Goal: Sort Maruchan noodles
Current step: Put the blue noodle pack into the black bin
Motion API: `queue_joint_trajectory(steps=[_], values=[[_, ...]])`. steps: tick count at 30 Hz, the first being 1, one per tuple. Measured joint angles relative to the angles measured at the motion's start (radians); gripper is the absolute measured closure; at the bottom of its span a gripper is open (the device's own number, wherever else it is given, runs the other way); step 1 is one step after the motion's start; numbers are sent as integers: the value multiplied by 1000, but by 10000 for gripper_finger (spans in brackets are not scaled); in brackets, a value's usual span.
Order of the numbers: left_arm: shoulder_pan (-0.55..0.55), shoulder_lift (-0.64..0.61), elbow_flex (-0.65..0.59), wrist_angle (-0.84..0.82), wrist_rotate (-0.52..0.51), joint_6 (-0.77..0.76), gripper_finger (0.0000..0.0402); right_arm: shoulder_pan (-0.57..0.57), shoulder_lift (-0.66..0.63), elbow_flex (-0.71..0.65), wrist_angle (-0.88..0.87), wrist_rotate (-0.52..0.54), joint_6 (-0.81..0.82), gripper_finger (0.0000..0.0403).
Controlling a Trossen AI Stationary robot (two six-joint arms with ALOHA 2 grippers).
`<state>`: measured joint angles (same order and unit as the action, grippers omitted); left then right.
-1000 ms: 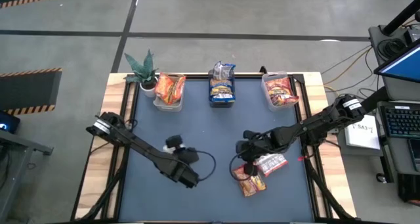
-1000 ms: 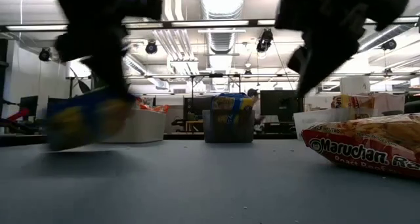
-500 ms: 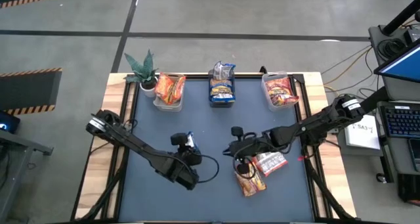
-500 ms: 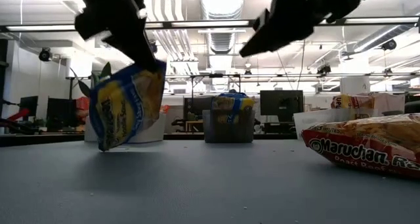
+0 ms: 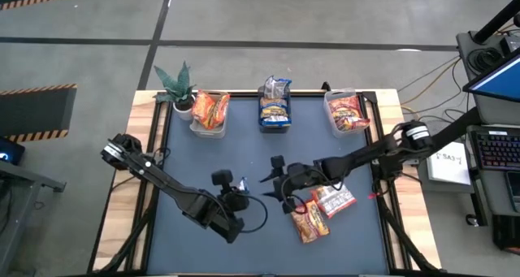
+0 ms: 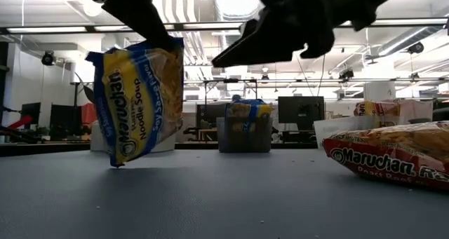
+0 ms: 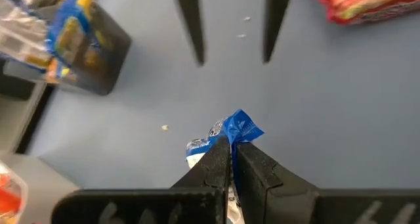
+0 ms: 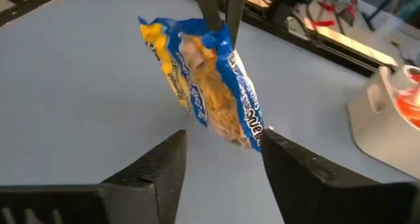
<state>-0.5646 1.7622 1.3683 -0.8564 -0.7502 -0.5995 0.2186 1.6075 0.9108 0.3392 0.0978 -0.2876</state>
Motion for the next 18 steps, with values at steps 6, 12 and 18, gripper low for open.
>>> queue_joint_trajectory(steps=[6,12,18], values=[[-4,5,-1,64,30,21,401,-50,69,0,137,-190,11,189],[-4,6,-1,152,30,101,401,-54,119,3,217,-289,7,183],[-2,6,0,293,35,240,401,-54,180,69,217,-329,7,184]])
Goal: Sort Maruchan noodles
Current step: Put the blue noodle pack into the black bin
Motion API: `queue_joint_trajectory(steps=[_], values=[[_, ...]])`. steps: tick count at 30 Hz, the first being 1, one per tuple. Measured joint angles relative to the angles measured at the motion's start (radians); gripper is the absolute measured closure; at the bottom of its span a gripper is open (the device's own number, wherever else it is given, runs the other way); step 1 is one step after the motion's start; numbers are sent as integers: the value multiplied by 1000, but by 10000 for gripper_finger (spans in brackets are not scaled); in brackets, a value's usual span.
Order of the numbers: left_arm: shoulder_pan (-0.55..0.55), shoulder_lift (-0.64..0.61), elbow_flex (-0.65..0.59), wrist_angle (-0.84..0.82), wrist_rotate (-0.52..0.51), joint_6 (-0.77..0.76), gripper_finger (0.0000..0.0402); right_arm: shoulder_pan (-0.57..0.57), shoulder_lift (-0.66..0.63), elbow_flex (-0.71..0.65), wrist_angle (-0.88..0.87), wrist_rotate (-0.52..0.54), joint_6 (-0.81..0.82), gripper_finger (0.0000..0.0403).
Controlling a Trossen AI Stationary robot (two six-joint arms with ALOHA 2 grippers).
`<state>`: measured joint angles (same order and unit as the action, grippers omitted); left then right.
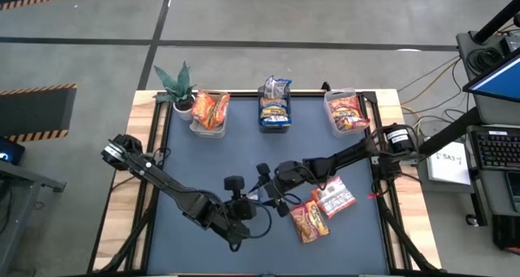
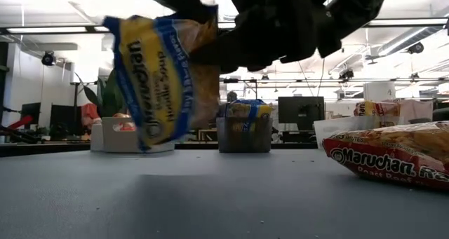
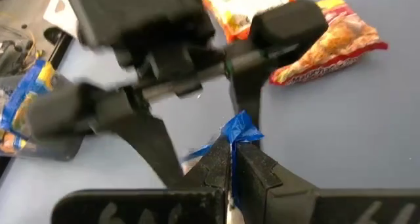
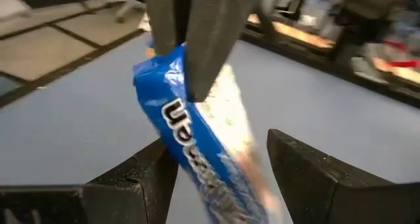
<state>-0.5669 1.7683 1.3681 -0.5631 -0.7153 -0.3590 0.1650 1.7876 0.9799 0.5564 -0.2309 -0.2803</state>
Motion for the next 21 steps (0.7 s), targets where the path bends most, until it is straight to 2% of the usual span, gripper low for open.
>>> queue_joint_trajectory(steps=[3,7,13,15,18,21], values=[[1,0,4,9,0,14,401,0,21,25,-6,-66,5,184],[1,0,4,12,0,11,401,0,23,41,-47,-71,-4,201],[1,0,4,10,0,6,401,0,23,65,-106,-103,-8,284],[2,0,4,11,2,-2,398,0,23,68,-116,-111,-8,299],[4,0,4,3,1,-21,377,0,23,74,-135,-113,-8,299],[4,-4,6,-21,0,-27,339,0,23,75,-144,-113,7,298]])
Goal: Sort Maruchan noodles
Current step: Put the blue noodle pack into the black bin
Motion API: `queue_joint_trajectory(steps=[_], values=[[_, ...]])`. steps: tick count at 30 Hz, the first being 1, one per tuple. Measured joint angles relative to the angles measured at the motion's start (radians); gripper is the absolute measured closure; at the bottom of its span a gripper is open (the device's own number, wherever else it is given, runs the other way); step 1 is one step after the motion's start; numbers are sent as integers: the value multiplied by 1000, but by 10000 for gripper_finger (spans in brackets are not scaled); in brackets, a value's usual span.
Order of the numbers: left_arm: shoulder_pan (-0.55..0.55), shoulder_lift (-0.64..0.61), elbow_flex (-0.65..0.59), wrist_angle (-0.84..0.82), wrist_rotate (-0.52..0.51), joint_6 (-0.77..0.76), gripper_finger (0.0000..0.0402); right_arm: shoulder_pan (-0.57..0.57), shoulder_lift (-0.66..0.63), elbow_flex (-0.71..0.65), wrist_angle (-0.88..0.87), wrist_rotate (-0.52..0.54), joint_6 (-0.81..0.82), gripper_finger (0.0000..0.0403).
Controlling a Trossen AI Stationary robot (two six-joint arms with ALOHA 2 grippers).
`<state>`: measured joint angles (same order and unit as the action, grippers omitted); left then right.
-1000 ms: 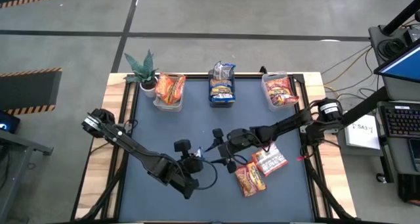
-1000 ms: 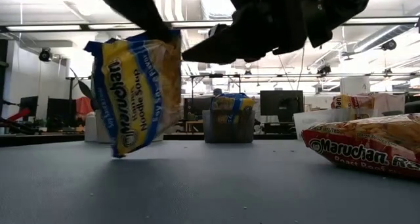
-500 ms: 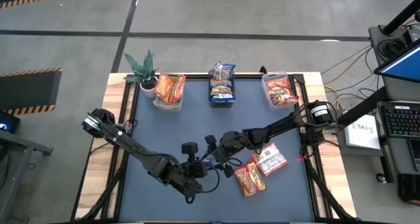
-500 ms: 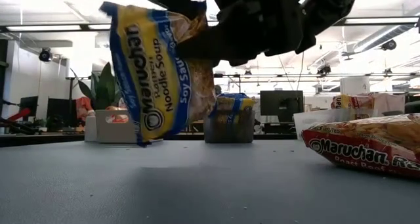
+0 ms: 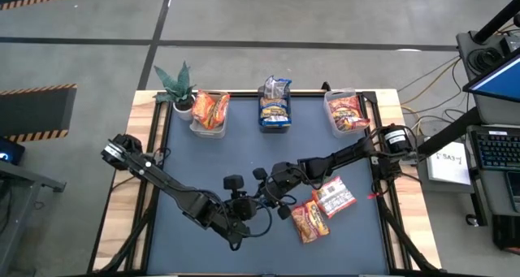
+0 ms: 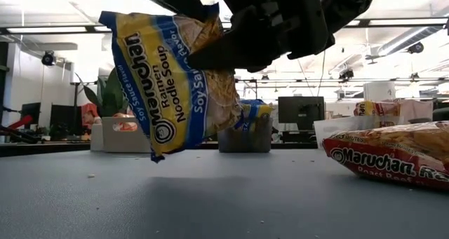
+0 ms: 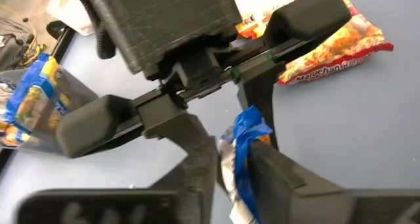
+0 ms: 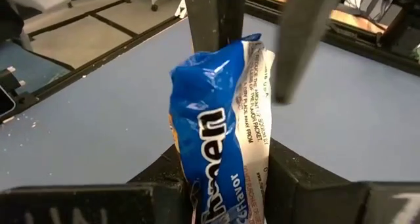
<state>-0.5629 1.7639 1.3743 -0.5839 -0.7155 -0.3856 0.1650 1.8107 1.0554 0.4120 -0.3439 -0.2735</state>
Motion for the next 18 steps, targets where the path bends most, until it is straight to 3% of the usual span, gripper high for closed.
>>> queue_joint_trajectory(steps=[5,10,18], values=[[-8,-29,0,-29,-30,53,258,-5,0,0,-20,3,34,277],[-14,-65,0,-122,-96,112,195,-18,-5,0,-52,4,77,290],[-17,-145,-40,-268,-251,115,158,-67,-80,0,-208,102,133,292]])
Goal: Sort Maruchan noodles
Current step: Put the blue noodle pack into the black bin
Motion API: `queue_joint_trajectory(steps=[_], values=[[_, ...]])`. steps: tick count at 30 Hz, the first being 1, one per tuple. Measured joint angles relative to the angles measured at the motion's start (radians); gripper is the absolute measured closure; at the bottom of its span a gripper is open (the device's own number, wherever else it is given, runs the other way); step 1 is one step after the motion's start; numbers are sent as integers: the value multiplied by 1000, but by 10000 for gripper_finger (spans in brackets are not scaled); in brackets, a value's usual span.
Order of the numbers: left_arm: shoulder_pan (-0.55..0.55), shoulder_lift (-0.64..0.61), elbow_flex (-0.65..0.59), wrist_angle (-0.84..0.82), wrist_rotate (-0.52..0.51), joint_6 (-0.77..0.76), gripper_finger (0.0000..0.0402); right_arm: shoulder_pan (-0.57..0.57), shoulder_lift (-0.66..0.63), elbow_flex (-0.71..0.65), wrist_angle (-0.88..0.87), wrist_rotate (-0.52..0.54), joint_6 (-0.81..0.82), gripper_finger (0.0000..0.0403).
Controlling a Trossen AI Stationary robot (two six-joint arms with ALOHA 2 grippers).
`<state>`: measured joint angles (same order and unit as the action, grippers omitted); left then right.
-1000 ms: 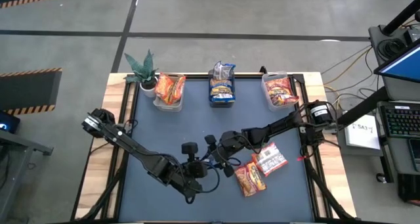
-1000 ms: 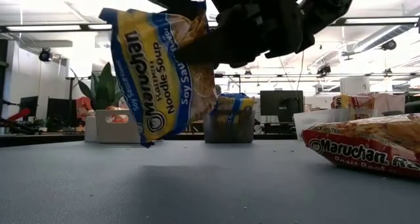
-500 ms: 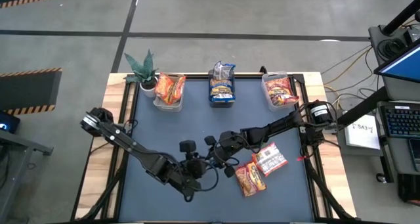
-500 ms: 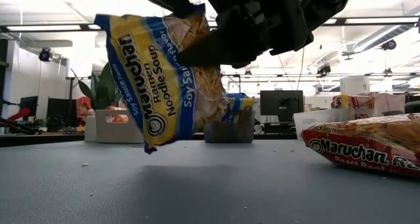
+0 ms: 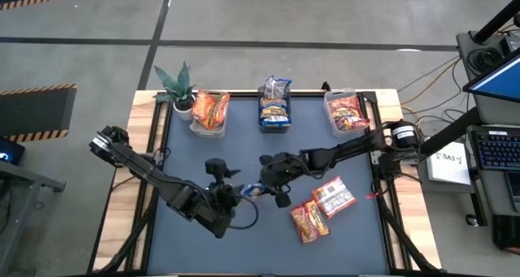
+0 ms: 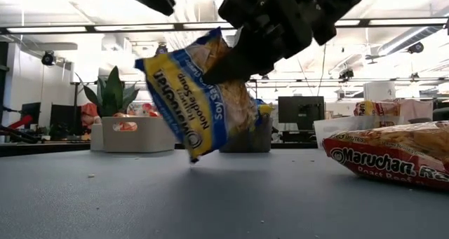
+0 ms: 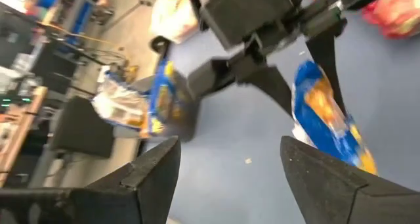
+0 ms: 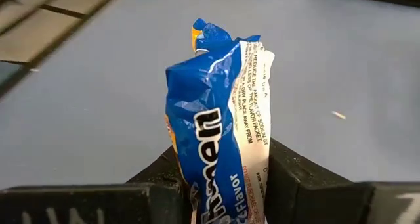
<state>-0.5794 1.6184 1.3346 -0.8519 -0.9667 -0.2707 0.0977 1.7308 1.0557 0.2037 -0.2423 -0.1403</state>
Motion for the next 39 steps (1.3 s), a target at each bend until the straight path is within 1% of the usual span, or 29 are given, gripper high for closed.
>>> queue_joint_trajectory(steps=[3,7,10,13,17,22,24,26,27,29,33,35,39], values=[[0,-60,-64,-5,-46,1,158,-27,-58,0,-79,40,13,291],[0,-163,-177,-3,-82,1,158,-72,-156,0,-158,96,45,294],[0,-237,-249,22,-114,1,158,-110,-232,0,-181,194,75,293],[0,-297,-312,95,-147,-9,158,-163,-309,0,-197,292,89,293],[0,-349,-369,231,-146,-83,157,-261,-401,0,-201,307,88,293],[-10,-349,-396,364,-123,-220,157,-402,-470,-3,-173,314,8,293],[-13,-334,-398,409,-115,-238,157,-452,-469,-20,-143,278,-11,293],[-15,-313,-399,451,-115,-235,157,-503,-460,-56,-85,193,-10,293],[-15,-304,-399,463,-114,-230,157,-523,-450,-80,-39,158,-4,293],[-15,-292,-399,472,-114,-221,157,-558,-422,-136,88,120,9,293],[-15,-278,-399,473,-114,-219,157,-610,-331,-236,343,121,-20,293],[-15,-278,-399,470,-115,-219,157,-633,-276,-264,445,118,-34,293],[-15,-278,-399,468,-116,-209,157,-676,-152,-269,551,103,-61,293]])
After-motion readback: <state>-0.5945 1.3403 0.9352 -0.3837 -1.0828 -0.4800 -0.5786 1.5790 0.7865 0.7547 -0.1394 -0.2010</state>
